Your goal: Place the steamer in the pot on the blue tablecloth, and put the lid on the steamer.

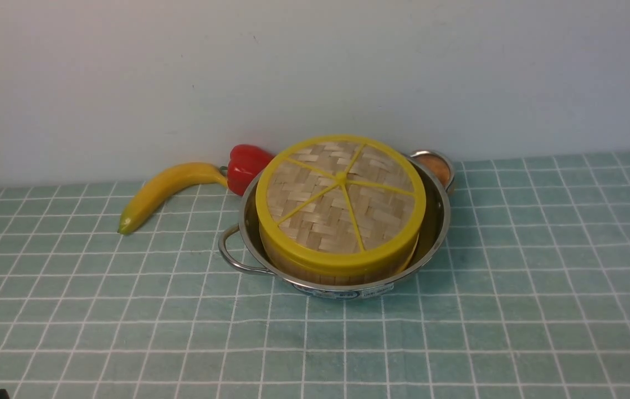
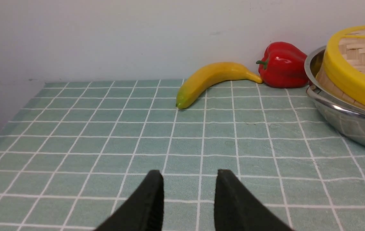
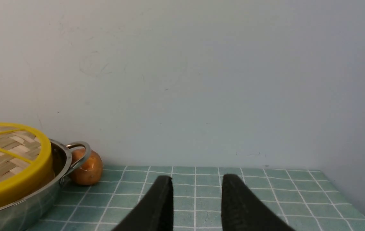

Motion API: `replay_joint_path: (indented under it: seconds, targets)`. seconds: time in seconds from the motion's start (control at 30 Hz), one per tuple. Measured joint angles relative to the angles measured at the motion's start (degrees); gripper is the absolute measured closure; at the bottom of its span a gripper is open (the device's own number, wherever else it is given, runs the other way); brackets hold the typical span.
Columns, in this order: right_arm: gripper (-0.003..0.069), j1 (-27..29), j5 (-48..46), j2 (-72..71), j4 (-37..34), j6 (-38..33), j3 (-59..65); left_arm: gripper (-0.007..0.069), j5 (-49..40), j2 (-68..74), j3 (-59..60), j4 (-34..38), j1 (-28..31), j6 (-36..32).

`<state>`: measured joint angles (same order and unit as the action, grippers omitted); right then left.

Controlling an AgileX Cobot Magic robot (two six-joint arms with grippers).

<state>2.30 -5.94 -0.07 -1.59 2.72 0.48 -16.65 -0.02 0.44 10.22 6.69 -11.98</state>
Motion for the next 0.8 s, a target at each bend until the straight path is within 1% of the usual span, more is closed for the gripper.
replay_joint_path:
  seconds: [0.23,0.8]
  targets:
    - [0.0419,0.0,0.0,0.0,0.0,0.0,0.0,0.0384,0.0,0.0,0.0,0.1,0.0,0.0]
    - [0.0419,0.0,0.0,0.0,0.1,0.0,0.0,0.0382,0.0,0.0,0.0,0.1,0.0,0.0]
